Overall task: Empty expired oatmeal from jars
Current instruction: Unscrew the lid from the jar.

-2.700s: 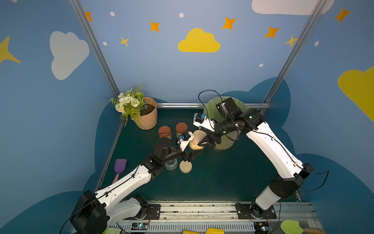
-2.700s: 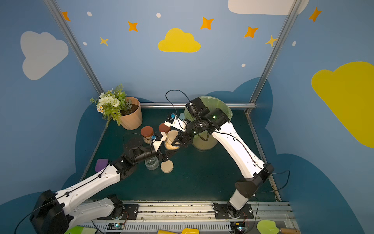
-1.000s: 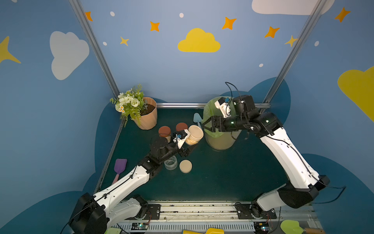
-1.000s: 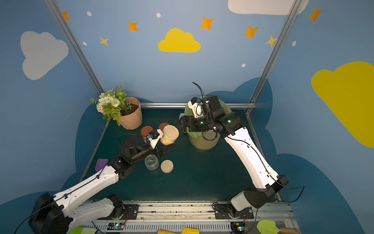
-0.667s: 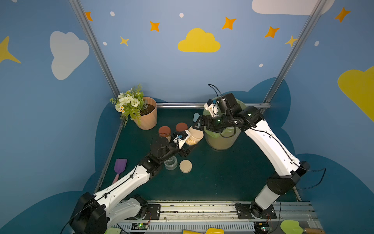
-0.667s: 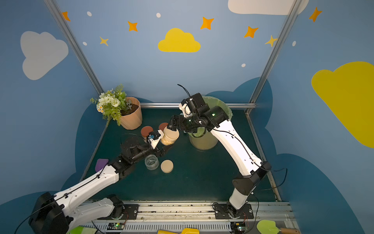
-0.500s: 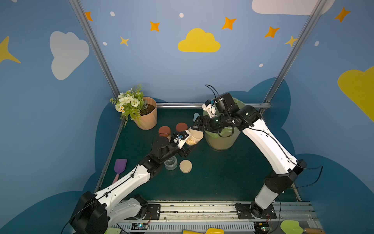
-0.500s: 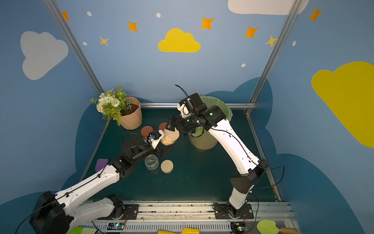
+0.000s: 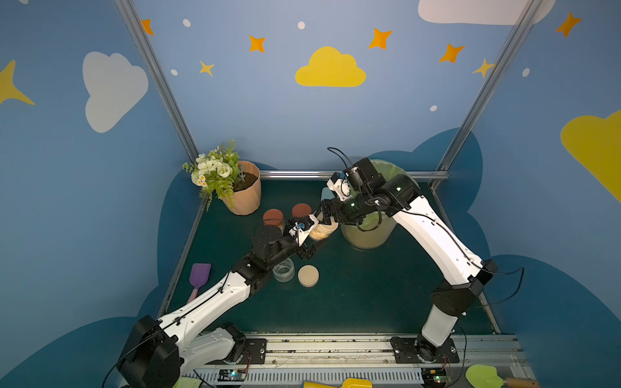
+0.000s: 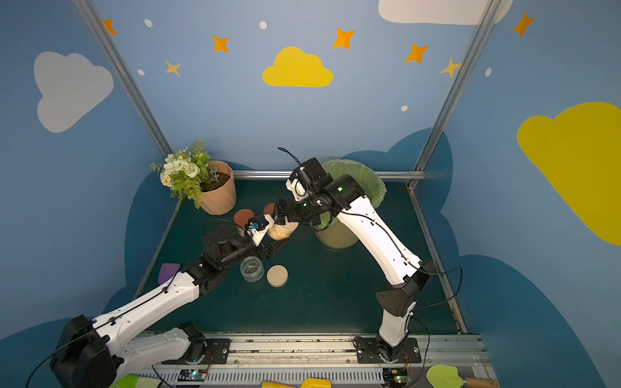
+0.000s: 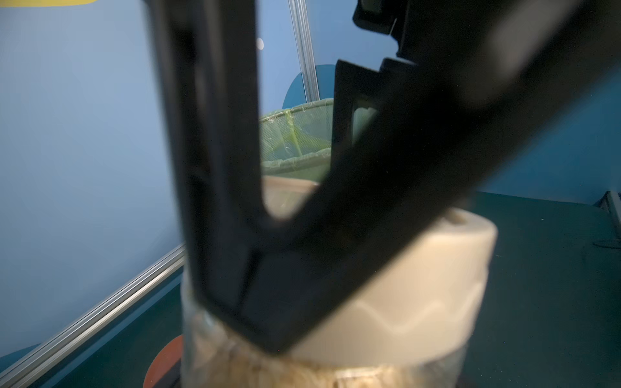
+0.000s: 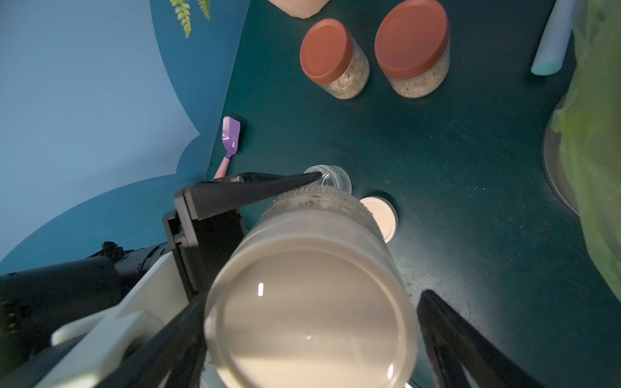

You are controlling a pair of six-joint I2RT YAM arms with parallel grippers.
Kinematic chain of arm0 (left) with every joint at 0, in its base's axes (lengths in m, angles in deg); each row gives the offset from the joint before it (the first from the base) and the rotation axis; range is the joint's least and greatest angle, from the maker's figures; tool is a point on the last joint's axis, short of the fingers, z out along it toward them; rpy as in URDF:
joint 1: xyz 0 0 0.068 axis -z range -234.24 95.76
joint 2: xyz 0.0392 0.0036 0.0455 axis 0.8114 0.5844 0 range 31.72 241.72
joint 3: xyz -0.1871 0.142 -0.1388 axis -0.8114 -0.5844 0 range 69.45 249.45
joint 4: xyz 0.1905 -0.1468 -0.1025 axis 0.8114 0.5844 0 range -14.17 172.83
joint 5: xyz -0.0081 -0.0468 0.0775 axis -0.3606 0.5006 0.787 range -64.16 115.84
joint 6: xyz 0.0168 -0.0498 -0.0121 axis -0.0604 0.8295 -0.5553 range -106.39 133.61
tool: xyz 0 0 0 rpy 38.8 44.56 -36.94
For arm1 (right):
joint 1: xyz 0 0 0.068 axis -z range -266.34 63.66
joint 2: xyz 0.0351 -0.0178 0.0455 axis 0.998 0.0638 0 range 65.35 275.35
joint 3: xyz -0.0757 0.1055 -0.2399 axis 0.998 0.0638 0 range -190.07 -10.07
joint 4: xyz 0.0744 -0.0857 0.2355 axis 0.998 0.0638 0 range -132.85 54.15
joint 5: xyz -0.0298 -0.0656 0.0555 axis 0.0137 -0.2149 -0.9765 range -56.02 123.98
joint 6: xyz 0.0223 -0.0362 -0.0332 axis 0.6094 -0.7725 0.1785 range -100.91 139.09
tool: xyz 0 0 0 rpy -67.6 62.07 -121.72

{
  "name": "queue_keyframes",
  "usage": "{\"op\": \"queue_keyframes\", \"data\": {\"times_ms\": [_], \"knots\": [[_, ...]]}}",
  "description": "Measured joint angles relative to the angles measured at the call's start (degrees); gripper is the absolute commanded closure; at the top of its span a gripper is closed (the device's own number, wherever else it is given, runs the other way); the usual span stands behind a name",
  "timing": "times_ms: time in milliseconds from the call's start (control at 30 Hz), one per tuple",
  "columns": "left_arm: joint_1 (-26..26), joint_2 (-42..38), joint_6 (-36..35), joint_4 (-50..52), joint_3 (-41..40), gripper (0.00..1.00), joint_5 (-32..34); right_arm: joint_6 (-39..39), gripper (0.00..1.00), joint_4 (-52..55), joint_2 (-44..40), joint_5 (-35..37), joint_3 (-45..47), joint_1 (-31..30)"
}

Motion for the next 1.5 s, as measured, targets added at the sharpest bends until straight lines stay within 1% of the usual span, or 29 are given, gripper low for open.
{"op": "queue_keyframes", "data": {"times_ms": [133, 200, 400, 500, 533, 567, 633, 733, 833, 867, 967, 1033, 1133, 1300, 1500], "knots": [[0.0, 0.0, 0.0, 0.02, 0.0, 0.96, 0.02, -1.11, 0.09, 1.2, 0.59, 0.98, -1.22, -0.63], [0.0, 0.0, 0.0, 0.0, 0.0, 0.97, 0.0, -1.64, 0.12, 1.68, 0.59, 1.42, -1.51, -0.85], [0.0, -0.02, 0.46, 0.31, 0.0, 0.96, -0.42, -4.44, 0.27, 2.01, 0.57, 2.43, -1.68, -1.2], [-0.15, -0.57, 1.81, 0.5, -0.13, 0.97, -1.6, -7.45, 0.35, 1.66, 0.5, 1.33, -1.51, -1.29], [-0.31, -0.94, 2.54, 0.81, -0.2, 0.97, -2.23, -9.33, 0.44, 1.2, 0.24, 0.31, -1.03, -1.22], [-0.52, -1.36, 3.23, 1.09, -0.33, 0.97, -3.1, -11.43, 0.49, 0.92, -0.02, -0.61, -0.61, -1.09], [-0.85, -2.14, 4.66, 1.77, -0.46, 0.97, -4.9, -16.11, 0.49, 0.72, -0.48, -2.47, -0.15, -0.9], [-1.16, -3.02, 6.91, 2.12, -0.55, 0.97, -7.8, -25.44, 0.48, 0.96, -1.42, -6.47, 0.35, 0.0], [-1.14, -3.65, 9.01, 1.64, -1.16, 0.97, -10.64, -36.28, 0.6, 2.1, -2.08, -9.46, 0.66, 0.59], [-1.09, -3.72, 9.64, 1.44, -1.42, 0.97, -11.39, -39.95, 0.63, 2.47, -2.14, -9.99, 0.72, 0.59], [-0.92, -3.89, 11.15, 0.76, -2.47, 0.97, -12.68, -49.18, 0.63, 2.69, -2.29, -11.13, 1.68, 0.59], [-0.83, -4.13, 11.96, 0.66, -3.23, 0.97, -13.14, -54.23, 0.61, 2.71, -2.34, -11.5, 2.51, 0.57], [-0.72, -4.79, 12.92, 0.94, -3.93, 0.97, -13.25, -61.18, 0.61, 2.69, -2.34, -11.76, 3.32, 0.57], [-0.7, -6.56, 13.66, 1.42, -4.63, 0.97, -12.98, -69.59, 0.62, 2.47, -2.49, -13.94, 3.34, 1.6], [-0.72, -9.68, 14.51, 1.25, -6.03, 0.97, -11.56, -76.61, 0.62, 2.69, -2.8, -17.62, 2.54, 3.43]]}}
